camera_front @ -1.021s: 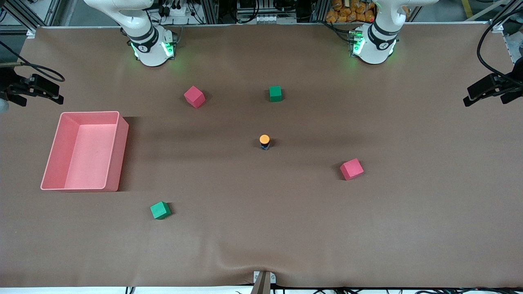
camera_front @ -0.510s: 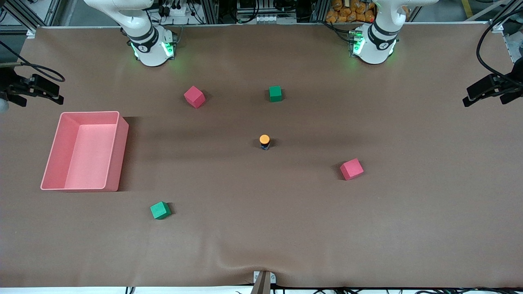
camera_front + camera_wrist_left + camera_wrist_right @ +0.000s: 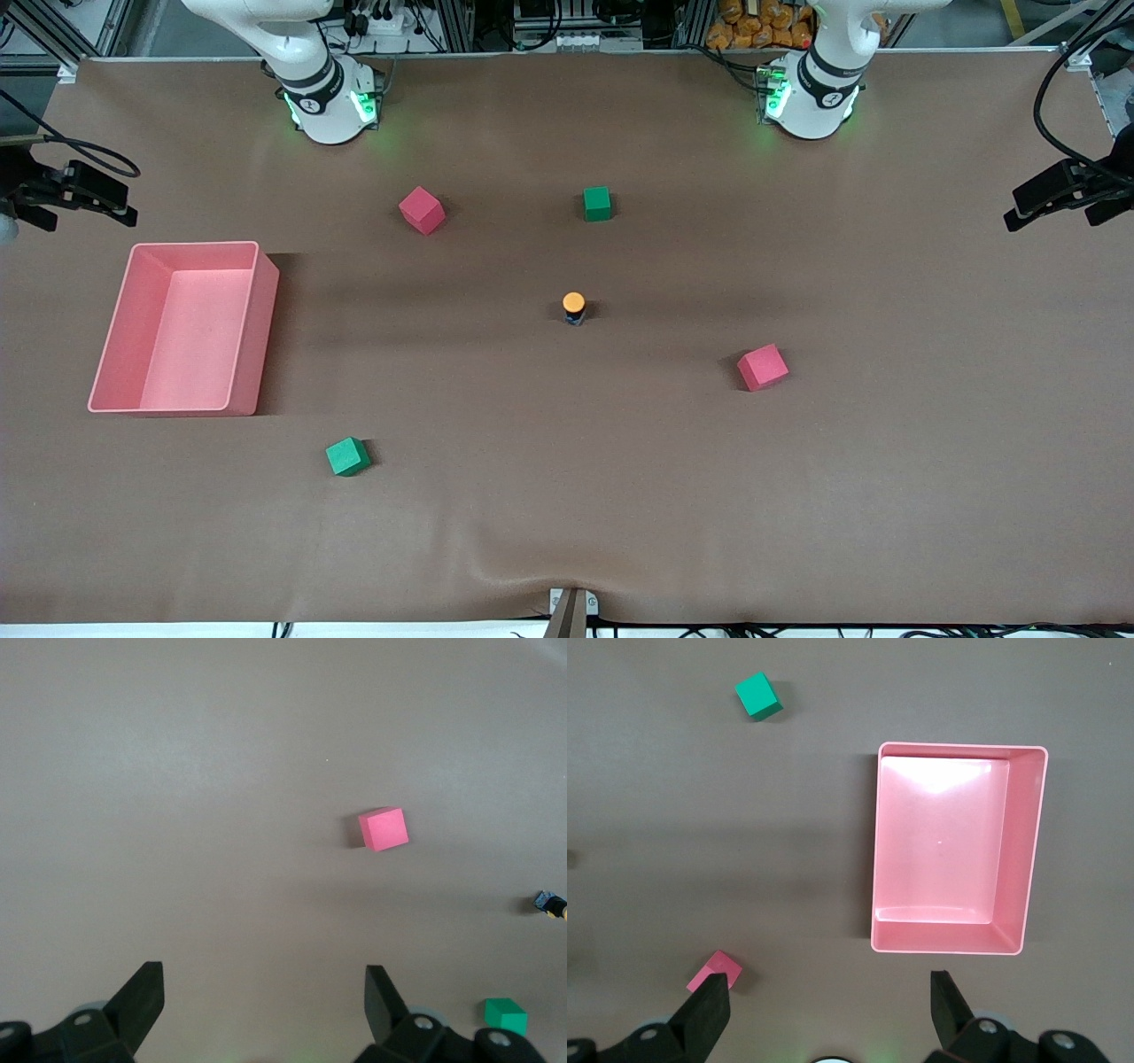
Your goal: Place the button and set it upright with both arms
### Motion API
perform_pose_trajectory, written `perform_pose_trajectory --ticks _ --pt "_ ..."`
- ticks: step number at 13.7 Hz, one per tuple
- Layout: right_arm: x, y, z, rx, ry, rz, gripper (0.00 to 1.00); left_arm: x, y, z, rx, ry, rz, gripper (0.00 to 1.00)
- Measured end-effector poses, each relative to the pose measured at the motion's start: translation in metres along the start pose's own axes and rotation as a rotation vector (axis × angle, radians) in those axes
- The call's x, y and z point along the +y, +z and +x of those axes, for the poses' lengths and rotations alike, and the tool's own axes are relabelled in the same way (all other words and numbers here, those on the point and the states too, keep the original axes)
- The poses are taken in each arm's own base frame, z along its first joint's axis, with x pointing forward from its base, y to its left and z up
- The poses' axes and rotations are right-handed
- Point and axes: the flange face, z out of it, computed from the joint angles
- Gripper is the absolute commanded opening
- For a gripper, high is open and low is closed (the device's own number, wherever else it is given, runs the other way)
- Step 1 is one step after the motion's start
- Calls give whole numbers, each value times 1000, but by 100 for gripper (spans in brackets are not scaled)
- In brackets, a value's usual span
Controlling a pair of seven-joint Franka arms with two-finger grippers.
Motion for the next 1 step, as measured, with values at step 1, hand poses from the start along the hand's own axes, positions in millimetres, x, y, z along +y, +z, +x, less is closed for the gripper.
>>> perform_pose_trajectory --ticks 1 --pt "-1 0 0 0 -3 0 100 0 0 0 0 0 0 100"
